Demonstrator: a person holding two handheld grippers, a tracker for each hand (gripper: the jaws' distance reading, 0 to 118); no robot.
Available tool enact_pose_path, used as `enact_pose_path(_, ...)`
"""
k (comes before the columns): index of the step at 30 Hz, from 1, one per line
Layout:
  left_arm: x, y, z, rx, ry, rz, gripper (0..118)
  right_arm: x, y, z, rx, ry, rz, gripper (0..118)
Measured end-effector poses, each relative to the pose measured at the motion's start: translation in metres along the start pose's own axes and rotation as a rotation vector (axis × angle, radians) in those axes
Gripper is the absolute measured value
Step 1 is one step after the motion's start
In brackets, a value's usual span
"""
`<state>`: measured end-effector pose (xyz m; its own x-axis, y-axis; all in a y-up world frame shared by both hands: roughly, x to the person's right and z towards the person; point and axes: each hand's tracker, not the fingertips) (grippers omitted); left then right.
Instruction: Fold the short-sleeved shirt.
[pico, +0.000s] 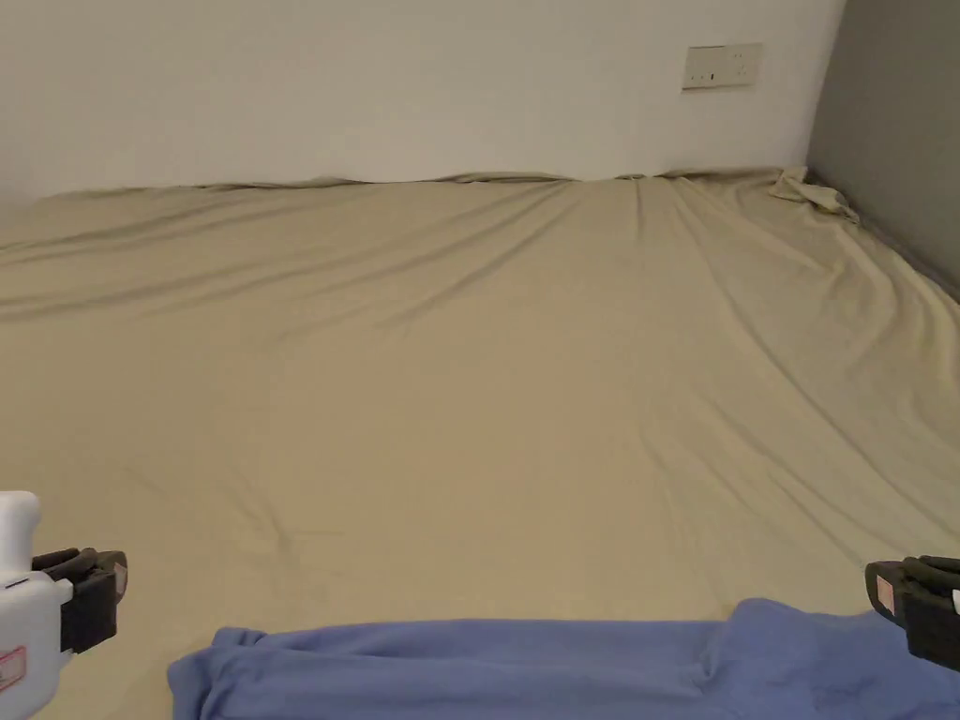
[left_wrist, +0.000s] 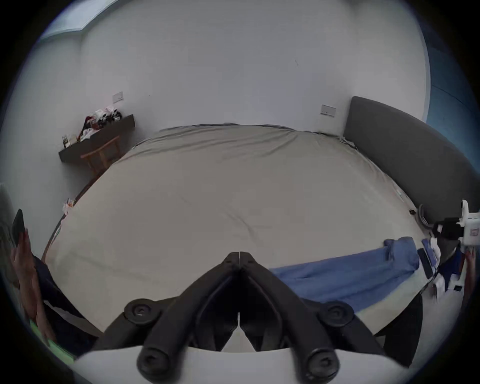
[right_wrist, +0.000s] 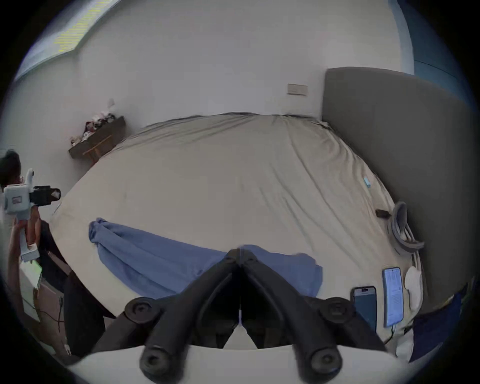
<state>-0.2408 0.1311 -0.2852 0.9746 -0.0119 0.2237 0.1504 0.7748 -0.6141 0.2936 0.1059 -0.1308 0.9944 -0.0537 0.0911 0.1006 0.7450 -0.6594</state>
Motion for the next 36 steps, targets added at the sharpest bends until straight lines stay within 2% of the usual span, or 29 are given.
enact_pose_path(1, -0.003, -0.002, -0.004, -0.005, -0.016, 0.002, 0, -0.005, 0.0, 0.002, 0.008, 0.01, 0.004, 2)
enact_pose_path(3, -0.015, -0.008, -0.012, -0.054, -0.137, 0.073, 0, -0.01, -0.001, 0.004, 0.012, 0.036, -0.001, 2)
enact_pose_path(7, -0.061, -0.045, -0.062, -0.203, -0.644, 0.427, 0, -0.017, -0.003, 0.001, 0.003, 0.104, -0.045, 2)
enact_pose_path(9, -0.077, -0.067, -0.088, -0.219, -0.779, 0.516, 0, -0.023, -0.005, -0.004, -0.012, 0.116, -0.055, 2)
enact_pose_path(11, -0.095, -0.092, -0.119, -0.298, -0.891, 0.663, 0, -0.03, -0.006, -0.009, -0.037, 0.133, -0.054, 2)
enact_pose_path(12, -0.104, -0.103, -0.132, -0.336, -0.9, 0.718, 18, -0.033, -0.007, -0.013, -0.048, 0.142, -0.056, 2)
enact_pose_path(13, -0.108, -0.109, -0.141, -0.349, -0.853, 0.72, 62, -0.036, -0.007, -0.016, -0.056, 0.151, -0.06, 2)
enact_pose_path(14, -0.115, -0.113, -0.147, -0.359, -0.77, 0.683, 97, -0.039, -0.007, -0.019, -0.068, 0.164, -0.066, 2)
enact_pose_path(16, -0.131, -0.122, -0.162, -0.36, -0.719, 0.675, 97, -0.045, -0.007, -0.028, -0.084, 0.178, -0.07, 2)
enact_pose_path(19, -0.129, -0.136, -0.19, -0.418, -0.763, 0.781, 97, -0.056, -0.005, -0.042, -0.107, 0.189, -0.068, 2)
enact_pose_path(21, -0.114, -0.141, -0.21, -0.479, -0.745, 0.751, 97, -0.061, -0.003, -0.053, -0.122, 0.208, -0.073, 2)
enact_pose_path(22, -0.104, -0.143, -0.221, -0.502, -0.773, 0.747, 97, -0.064, -0.002, -0.057, -0.129, 0.223, -0.079, 2)
enact_pose_path(23, -0.095, -0.139, -0.225, -0.436, -0.875, 0.785, 97, -0.067, 0.0, -0.061, -0.132, 0.237, -0.083, 2)
enact_pose_path(25, -0.08, -0.129, -0.241, -0.434, -0.898, 0.788, 97, -0.071, 0.002, -0.068, -0.135, 0.257, -0.09, 2)
enact_pose_path(26, -0.066, -0.127, -0.251, -0.459, -0.879, 0.748, 82, -0.073, 0.003, -0.071, -0.137, 0.272, -0.093, 2)
enact_pose_path(27, -0.055, -0.124, -0.253, -0.44, -0.881, 0.701, 51, -0.074, 0.005, -0.074, -0.138, 0.275, -0.092, 2)
enact_pose_path(28, -0.047, -0.12, -0.254, -0.428, -0.817, 0.64, 15, -0.075, 0.005, -0.076, -0.141, 0.276, -0.088, 2)
enact_pose_path(29, -0.041, -0.124, -0.255, -0.452, -0.754, 0.603, 15, -0.075, 0.005, -0.075, -0.143, 0.271, -0.078, 2)
enact_pose_path(30, -0.042, -0.129, -0.252, -0.462, -0.722, 0.635, 15, -0.074, 0.006, -0.075, -0.143, 0.265, -0.074, 2)
enact_pose_path(31, -0.051, -0.131, -0.25, -0.435, -0.807, 0.695, 15, -0.072, 0.007, -0.073, -0.141, 0.263, -0.074, 2)
enact_pose_path(33, -0.07, -0.134, -0.236, -0.435, -0.775, 0.748, 15, -0.066, 0.007, -0.07, -0.131, 0.268, -0.086, 2)
enact_pose_path(36, -0.095, -0.129, -0.212, -0.418, -0.745, 0.721, 15, -0.061, 0.009, -0.066, -0.112, 0.265, -0.094, 2)
